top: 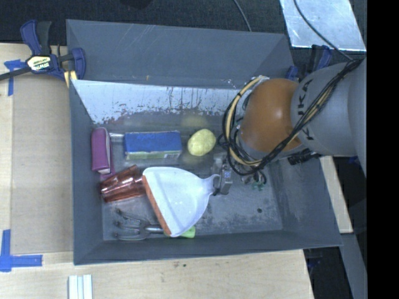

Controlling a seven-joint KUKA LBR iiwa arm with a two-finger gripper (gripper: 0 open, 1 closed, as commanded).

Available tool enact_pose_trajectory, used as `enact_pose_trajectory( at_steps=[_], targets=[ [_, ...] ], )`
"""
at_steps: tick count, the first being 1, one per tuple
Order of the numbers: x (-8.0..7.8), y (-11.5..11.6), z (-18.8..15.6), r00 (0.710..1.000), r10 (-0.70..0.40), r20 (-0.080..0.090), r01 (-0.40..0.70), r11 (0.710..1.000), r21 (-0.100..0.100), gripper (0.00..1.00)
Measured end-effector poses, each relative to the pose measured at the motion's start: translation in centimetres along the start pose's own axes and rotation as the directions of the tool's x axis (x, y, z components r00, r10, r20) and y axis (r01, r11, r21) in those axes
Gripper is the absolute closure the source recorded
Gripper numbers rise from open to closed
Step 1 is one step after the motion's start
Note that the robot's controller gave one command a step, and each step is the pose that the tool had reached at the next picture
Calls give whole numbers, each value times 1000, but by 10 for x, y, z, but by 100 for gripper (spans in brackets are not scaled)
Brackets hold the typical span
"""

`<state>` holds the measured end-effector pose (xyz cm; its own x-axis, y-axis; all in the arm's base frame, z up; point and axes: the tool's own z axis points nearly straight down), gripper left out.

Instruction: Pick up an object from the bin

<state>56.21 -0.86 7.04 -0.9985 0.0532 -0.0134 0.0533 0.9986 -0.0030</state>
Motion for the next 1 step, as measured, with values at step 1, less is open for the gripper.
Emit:
enact_pose_trajectory(
  at_steps=[1],
  targets=[
    [0,0,-1,1000,-1,0,1,1000,0,100]
  ],
)
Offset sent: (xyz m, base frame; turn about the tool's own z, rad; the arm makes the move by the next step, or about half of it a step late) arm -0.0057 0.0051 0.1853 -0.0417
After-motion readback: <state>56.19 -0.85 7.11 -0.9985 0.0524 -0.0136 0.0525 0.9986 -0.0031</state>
